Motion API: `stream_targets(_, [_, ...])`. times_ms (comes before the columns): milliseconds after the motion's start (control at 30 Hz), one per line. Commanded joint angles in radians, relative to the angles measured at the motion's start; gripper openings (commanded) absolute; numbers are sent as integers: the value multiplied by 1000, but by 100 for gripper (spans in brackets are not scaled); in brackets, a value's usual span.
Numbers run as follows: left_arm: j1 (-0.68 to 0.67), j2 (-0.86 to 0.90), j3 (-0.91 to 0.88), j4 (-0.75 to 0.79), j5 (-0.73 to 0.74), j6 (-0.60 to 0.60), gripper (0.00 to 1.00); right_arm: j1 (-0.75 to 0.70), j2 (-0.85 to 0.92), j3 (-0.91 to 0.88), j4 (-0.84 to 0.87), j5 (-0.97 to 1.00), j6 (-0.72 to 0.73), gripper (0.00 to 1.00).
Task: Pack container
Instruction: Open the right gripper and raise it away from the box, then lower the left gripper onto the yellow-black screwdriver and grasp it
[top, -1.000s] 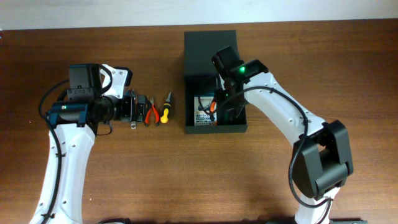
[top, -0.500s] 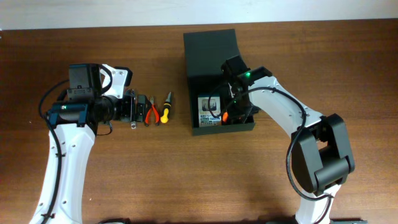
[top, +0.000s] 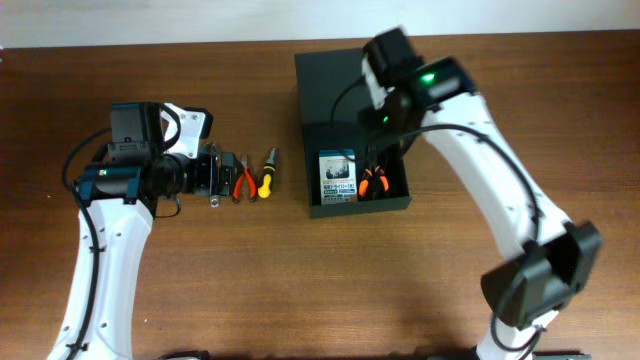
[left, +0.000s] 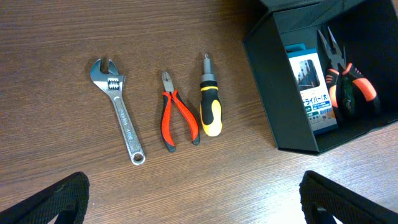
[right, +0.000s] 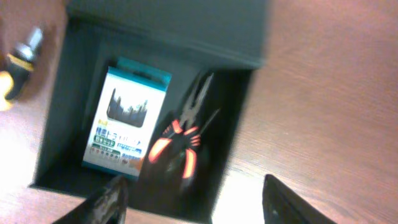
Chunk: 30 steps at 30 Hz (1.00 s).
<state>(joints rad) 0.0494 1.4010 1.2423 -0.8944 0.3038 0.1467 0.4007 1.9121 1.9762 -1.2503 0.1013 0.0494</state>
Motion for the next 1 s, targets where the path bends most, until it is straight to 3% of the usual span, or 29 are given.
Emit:
stream_targets(0, [5,2,19,1,18,16,99,-72,-34,77,-22,80,5,65])
stream_targets(133, [5,2,19,-8,46,-26,99,-210,-26,79,-18,79,84,74])
stream_targets(233, [5,14,19,-9,52,-133,100,-325,-8,77,-17,68,135,82])
stream_targets(300, [5,48,19,-15,39,-221,78,-413,9,77,-18,32,147,82])
stream_targets(367, [1,91,19,-14,-2,-259,71,-470,18,77,-18,-5,147,79])
stream_targets(567, [-57,281,21,32,-48,-270,68,-571,24,77,-18,-91,146,75])
stream_targets(800, [-163,391,42,53,-258,-270,68,-565,24,77,-18,-91,146,76])
stream_targets(967, [-205,446,59,83,-286,-265,68,-565,24,77,-22,-91,146,76])
